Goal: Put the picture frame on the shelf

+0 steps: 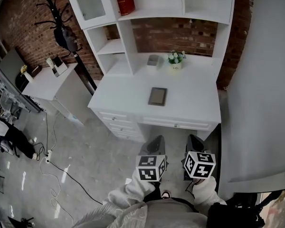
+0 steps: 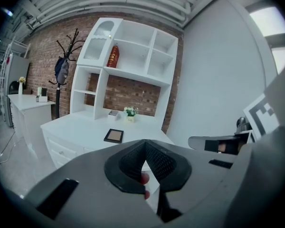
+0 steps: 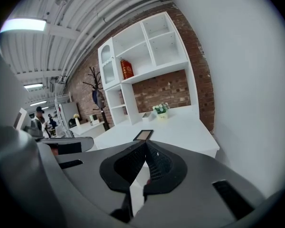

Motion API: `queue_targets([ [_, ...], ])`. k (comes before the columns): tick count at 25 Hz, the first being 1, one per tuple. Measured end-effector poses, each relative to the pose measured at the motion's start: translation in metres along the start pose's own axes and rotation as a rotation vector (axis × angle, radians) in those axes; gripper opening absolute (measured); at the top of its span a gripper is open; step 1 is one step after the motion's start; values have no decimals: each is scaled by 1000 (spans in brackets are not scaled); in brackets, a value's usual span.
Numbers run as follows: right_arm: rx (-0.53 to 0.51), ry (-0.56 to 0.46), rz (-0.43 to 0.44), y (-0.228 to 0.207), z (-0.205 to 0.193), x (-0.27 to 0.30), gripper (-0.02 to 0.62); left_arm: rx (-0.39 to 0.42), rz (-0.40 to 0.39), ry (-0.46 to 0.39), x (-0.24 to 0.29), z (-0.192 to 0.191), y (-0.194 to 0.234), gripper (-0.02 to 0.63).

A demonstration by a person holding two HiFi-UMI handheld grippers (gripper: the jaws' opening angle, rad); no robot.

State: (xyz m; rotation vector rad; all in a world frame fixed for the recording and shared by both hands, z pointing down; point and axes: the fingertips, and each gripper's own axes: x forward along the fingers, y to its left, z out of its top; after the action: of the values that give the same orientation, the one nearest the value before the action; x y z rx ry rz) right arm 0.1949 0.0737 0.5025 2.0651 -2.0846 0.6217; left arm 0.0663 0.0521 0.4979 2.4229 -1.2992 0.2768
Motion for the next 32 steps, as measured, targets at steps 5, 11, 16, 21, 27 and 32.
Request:
queue_targets([
  [5, -12, 23, -33, -3, 3, 34, 23, 9, -26, 3, 35, 8, 15, -2],
  [11, -23, 10, -25, 13, 38, 88, 23, 19, -50, -30, 81, 47, 49, -2],
  [16, -35, 8, -50, 25, 64, 139, 23, 18, -66, -25, 124, 77, 86, -2],
  [21, -16, 10, -70, 35, 86, 193, 23, 44, -88, -25, 162, 105, 121, -2],
  [27, -14, 14, -86, 51, 103, 254, 23, 48, -98, -28, 207, 126, 169, -2],
  [32, 4, 48, -119, 45, 101, 276, 23, 39, -96, 15, 235, 122, 193, -2],
])
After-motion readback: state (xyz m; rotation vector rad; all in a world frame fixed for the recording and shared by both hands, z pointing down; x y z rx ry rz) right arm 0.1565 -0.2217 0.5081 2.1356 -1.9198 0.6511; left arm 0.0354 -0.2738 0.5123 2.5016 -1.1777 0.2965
